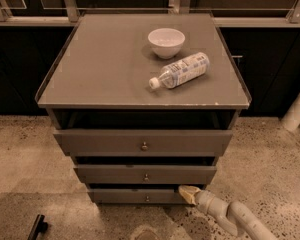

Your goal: Open bottom drawer

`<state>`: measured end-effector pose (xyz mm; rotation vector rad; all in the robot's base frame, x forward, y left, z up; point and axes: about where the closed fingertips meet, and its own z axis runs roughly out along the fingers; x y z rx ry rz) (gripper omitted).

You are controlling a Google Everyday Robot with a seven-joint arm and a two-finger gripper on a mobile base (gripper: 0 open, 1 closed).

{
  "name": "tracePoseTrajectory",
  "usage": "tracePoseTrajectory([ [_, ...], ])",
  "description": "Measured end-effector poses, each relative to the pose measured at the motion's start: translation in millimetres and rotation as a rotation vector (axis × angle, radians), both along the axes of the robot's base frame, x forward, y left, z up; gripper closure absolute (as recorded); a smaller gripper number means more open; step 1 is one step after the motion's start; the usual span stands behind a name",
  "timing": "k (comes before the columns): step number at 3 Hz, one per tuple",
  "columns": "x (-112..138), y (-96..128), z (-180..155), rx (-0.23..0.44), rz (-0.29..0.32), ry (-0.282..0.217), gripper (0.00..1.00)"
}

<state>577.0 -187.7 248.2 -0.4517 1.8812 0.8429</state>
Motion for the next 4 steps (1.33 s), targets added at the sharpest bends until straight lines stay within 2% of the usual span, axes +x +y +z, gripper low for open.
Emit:
tracePoseTrajectory([
  [1, 22.5, 1.9, -7.4, -0.004, -0.015, -0.007, 1.0],
  [2, 40.0, 9.1, -20.4, -0.016, -0.023, 0.012, 1.0],
  [4, 49.2, 22.8, -45.9, -0.065, -0.038, 0.093, 1.0],
])
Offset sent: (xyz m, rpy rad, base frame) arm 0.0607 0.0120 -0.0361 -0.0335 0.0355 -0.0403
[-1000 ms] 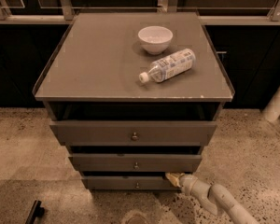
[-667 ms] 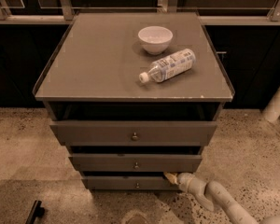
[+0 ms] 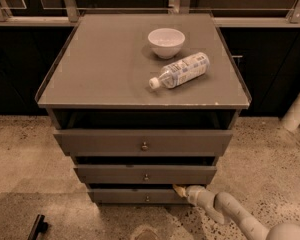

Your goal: Open bottom drawer

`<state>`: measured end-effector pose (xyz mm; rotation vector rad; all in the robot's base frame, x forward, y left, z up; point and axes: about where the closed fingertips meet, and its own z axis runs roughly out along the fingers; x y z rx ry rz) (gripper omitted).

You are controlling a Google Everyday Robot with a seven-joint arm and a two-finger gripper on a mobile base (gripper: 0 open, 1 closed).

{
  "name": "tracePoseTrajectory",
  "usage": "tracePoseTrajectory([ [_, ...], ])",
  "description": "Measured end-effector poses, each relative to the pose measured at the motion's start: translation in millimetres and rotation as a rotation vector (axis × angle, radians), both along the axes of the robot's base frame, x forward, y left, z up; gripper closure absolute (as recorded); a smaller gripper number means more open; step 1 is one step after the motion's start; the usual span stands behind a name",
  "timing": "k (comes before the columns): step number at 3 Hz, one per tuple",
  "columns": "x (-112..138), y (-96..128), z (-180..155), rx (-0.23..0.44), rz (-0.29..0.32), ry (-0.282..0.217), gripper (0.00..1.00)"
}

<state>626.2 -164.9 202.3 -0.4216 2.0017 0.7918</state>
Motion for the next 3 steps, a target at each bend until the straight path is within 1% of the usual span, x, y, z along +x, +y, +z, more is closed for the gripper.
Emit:
tracePoseTrajectory([
  [1, 0.3, 1.7, -9.0, -0.026, -0.018, 0.036, 1.0],
  [2, -0.3, 2.4, -9.0, -0.034, -0.02, 0.049, 1.0],
  [3, -19.3, 1.0, -10.9, -0.024, -0.01, 0.108, 1.0],
])
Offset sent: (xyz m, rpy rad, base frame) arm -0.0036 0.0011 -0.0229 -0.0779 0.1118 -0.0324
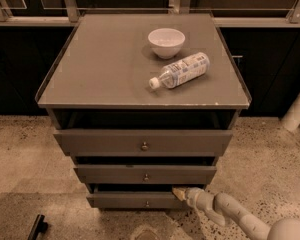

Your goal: Open bottom drawer

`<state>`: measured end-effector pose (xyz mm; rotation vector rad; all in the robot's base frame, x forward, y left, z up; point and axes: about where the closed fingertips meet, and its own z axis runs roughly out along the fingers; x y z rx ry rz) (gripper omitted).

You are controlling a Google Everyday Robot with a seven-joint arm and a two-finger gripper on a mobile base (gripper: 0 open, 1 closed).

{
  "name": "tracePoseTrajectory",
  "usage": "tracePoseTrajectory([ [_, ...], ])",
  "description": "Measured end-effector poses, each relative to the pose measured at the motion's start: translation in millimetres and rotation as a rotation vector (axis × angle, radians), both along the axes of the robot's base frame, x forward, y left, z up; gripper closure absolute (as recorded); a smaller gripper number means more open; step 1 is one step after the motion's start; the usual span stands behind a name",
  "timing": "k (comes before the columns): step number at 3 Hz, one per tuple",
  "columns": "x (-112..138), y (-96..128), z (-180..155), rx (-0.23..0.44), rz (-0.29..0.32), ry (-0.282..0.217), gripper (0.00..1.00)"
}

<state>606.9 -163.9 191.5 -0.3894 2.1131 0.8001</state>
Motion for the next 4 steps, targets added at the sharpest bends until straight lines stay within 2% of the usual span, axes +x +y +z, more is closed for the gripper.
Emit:
tracePoseTrajectory([
  [2, -74.3, -16.4, 19.1, 0.067, -0.049, 0.141, 1.0],
  [3, -83.7, -6.7, 17.8, 0.077, -0.034, 0.154, 1.0],
  [4, -62.7, 0.4, 35.2, 0.083, -0.03, 0.086, 1.0],
])
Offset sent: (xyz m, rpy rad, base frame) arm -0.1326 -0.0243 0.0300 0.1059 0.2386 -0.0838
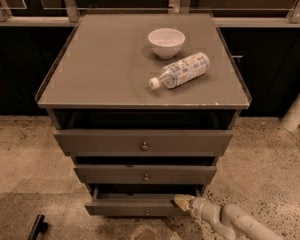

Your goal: Open bottom drawer

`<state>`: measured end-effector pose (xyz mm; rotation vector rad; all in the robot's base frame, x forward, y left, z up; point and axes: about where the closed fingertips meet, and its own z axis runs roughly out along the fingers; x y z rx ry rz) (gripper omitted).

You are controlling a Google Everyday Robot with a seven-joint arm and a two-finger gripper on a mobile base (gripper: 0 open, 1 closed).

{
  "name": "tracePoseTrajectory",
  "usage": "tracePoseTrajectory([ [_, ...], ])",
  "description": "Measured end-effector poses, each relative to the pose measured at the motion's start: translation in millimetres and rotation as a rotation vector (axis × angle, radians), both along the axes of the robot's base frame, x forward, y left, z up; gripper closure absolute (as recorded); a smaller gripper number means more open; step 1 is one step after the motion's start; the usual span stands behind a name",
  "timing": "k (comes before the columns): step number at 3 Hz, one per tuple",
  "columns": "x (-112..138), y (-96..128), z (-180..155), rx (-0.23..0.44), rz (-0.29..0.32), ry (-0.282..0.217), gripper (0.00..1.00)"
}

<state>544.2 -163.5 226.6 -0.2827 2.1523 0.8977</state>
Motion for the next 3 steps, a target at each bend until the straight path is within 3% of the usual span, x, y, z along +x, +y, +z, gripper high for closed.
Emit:
tracePoseTrajectory([
  [1, 25.4, 8.7, 25.5, 0.005, 0.003, -0.079, 1.0],
  [2, 26.1, 10.2, 26.4, 0.007, 0.004, -0.08, 1.0],
  [3, 24.1, 19.1, 8.6, -0.02, 0.005, -0.05, 1.0],
])
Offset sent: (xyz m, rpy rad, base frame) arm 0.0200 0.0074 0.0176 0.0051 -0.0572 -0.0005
